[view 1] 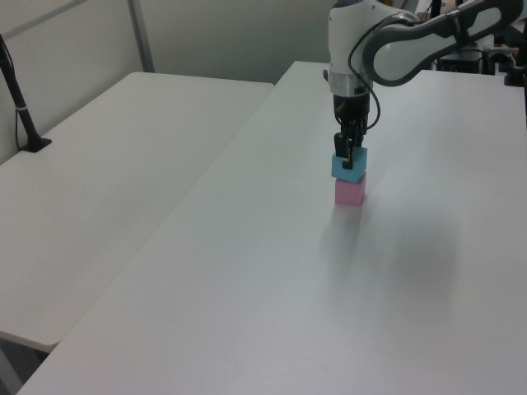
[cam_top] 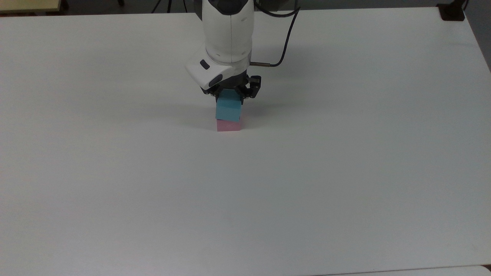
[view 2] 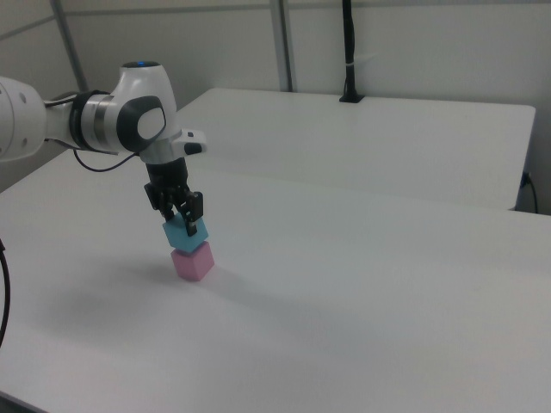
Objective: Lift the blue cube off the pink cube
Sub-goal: 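Lift the light blue cube off the pink cube and carry it aside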
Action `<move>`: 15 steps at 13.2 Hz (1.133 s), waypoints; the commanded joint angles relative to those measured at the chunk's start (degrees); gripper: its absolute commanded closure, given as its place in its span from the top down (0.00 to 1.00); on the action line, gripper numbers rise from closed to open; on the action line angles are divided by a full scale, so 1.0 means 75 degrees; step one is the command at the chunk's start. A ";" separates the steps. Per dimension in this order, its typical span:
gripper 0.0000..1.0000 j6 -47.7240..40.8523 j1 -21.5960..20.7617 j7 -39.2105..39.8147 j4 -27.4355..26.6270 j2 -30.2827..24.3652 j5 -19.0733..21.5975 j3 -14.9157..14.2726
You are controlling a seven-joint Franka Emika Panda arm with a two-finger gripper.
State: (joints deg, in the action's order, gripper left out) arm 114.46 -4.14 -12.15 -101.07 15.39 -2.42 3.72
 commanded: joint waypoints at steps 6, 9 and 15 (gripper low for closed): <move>0.55 -0.1445 0.0236 0.1315 -0.2050 -0.2520 -0.0170 -0.0016; 0.55 -0.1421 0.0131 0.1327 -0.2461 -0.2521 -0.0486 -0.0016; 0.54 -0.1012 -0.0127 0.1315 -0.2884 -0.2135 -0.0721 -0.0004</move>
State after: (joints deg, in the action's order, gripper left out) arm 103.45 -4.15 -2.86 -121.28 -1.44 -6.73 3.84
